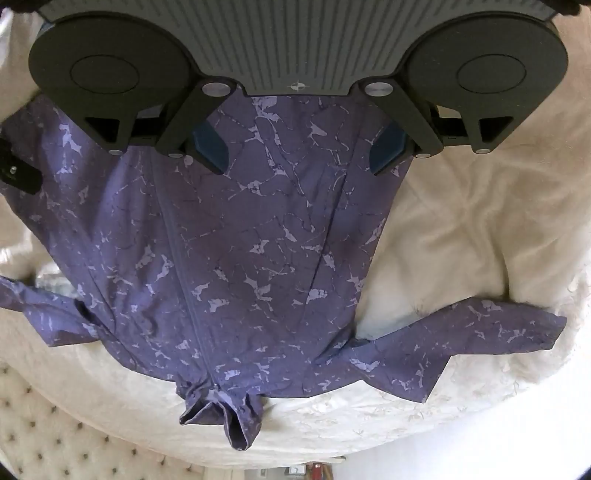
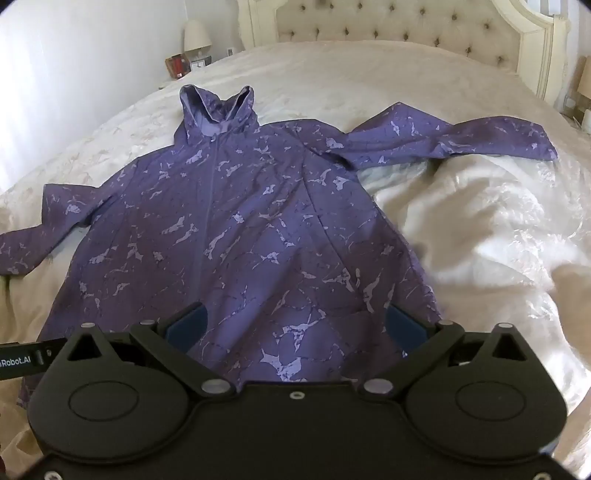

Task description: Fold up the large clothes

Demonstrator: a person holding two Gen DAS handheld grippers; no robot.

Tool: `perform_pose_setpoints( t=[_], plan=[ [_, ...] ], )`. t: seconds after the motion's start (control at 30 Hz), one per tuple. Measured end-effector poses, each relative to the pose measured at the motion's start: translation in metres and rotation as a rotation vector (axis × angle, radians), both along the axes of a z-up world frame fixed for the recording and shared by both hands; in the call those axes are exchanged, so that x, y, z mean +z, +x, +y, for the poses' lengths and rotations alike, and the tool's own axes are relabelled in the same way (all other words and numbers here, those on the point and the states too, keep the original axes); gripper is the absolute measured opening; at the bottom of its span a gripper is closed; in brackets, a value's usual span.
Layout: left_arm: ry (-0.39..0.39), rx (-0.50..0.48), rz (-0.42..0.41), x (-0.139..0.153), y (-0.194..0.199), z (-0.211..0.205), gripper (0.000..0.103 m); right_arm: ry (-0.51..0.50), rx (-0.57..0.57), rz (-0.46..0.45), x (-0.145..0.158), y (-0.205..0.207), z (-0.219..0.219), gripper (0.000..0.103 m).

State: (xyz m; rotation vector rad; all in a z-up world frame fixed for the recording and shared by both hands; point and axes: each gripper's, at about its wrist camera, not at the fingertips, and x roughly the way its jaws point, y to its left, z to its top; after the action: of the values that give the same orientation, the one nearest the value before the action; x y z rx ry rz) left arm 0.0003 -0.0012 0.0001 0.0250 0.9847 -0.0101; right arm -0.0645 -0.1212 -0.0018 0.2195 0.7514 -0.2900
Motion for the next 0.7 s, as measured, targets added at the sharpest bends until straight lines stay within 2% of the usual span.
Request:
perform_pose_setpoints(
  t=[0.7],
  plan=[
    [-0.018,-0.003,0.014,-0.0058,-0.0023,-0.0015,0.083,0.012,0.006,0.021,-0.0075,0.0028,0.0047,0.102]
  ],
)
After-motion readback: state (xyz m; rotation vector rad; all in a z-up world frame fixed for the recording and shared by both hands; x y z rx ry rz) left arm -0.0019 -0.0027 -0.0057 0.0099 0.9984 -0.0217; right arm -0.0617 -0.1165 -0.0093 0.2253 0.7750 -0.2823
